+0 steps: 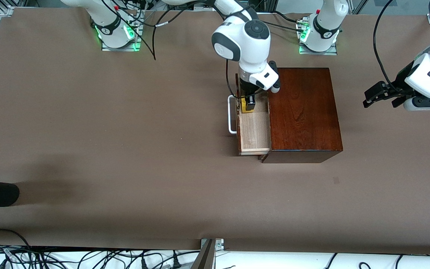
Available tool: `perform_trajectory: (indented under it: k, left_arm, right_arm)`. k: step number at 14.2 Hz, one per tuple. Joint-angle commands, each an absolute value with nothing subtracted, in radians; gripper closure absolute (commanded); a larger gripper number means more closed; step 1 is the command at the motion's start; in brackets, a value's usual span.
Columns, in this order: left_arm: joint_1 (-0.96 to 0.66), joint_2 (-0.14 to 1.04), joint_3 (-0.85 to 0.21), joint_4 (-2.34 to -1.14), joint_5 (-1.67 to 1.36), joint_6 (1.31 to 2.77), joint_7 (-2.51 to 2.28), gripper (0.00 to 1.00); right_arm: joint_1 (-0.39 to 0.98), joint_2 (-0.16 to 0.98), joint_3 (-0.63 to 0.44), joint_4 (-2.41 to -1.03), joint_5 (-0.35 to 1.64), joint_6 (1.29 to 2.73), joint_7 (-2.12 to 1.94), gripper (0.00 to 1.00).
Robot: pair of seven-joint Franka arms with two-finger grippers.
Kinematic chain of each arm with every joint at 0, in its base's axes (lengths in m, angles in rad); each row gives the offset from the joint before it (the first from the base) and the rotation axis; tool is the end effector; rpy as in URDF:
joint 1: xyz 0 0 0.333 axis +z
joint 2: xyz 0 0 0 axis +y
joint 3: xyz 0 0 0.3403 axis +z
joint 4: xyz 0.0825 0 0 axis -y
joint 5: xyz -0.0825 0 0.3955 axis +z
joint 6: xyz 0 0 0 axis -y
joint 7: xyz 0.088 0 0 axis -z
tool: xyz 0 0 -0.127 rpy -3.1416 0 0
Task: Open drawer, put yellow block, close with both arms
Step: 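Lower the cube into the drawer and open the right gripper, then withdraw the right gripper while the left gripper reaches toward the drawer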
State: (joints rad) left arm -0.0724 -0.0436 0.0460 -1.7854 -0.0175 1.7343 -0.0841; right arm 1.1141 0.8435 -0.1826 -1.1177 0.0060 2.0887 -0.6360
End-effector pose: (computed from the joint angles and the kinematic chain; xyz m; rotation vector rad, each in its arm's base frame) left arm 0.5582 -0.0162 0.5629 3.1213 0.0945 -0.0134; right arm 0.4447 0.6768 0.3155 2.0717 2.2083 0.2380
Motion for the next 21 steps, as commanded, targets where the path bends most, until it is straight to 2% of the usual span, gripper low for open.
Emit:
perform_trajectory:
  k: [1,2,3,7,10,16,21]
  left_arm:
    - [-0.067,-0.029,0.041,-1.753,-0.04,1.712,-0.058,0.0]
    - [-0.067,-0.029,0.041,-1.753,-0.04,1.712,-0.058,0.0]
    - [-0.067,-0.029,0.041,-1.753,-0.04,1.712,-0.058,0.0]
    - [-0.071,-0.029,0.041,-1.752,-0.04,1.712,-0.058,0.0]
    - [-0.071,-0.029,0.041,-1.752,-0.04,1.712,-0.058,0.0]
    - [-0.075,-0.032,0.034,-1.75,-0.041,1.666,-0.057,0.0]
    - [-0.084,-0.023,-0.067,-1.684,-0.06,1.58,0.068,0.0]
  right_arm:
    - [1.082,0.874,-0.176,-1.085,-0.003,2.117,-0.673,1.0]
    - [1.078,0.879,-0.176,-1.085,-0.002,2.128,-0.673,1.0]
    - [1.075,0.879,-0.175,-1.083,0.006,2.128,-0.667,0.01]
    - [1.055,0.841,-0.176,-1.081,0.011,2.065,-0.675,0.0]
    - [1.006,0.752,-0.19,-1.081,0.119,2.036,-0.669,0.0]
    - [0.752,0.565,-0.196,-1.1,0.262,2.017,-0.672,0.0]
    - [0.415,0.287,-0.18,-1.434,0.318,1.947,-0.657,0.0]
